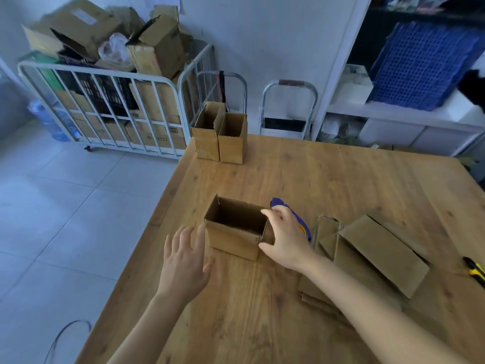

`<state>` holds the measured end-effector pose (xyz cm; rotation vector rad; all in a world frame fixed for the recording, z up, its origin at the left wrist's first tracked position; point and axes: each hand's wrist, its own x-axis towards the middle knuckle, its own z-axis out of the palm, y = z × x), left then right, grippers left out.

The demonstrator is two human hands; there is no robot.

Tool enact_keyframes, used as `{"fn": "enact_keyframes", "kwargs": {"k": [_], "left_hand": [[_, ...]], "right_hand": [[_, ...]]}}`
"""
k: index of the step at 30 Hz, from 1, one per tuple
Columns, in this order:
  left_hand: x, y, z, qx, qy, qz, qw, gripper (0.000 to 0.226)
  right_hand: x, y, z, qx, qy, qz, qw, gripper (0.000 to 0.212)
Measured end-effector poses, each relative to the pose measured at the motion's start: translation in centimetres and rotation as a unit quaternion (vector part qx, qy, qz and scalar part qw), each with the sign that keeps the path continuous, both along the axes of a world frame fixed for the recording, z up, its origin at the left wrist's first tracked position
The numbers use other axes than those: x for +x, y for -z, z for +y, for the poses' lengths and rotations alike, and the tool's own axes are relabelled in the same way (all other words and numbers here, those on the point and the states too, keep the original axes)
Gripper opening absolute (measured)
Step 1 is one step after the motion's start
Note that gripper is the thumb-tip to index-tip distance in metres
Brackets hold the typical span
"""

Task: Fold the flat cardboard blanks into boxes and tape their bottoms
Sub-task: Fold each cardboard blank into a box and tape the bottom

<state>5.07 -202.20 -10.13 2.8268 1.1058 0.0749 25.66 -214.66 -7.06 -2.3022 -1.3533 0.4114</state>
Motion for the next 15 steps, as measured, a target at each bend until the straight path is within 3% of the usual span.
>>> {"fn": "enact_keyframes", "kwargs": {"k": [7,15], "left_hand": [[0.2,-0.8,2.3,0.020,0.010,0.012,1.000,0.086],[2.8,-2.2,6.9,0.006,0.031,-0.006,0.999,0.078]], "right_hand": [[0.8,-0.5,3.0,-0.050,-0.064,-0.009,0.997,0.074],[-0.2,-0.5,8.4,-0.069,0.045,-0.052,0.995,0.082]]}}
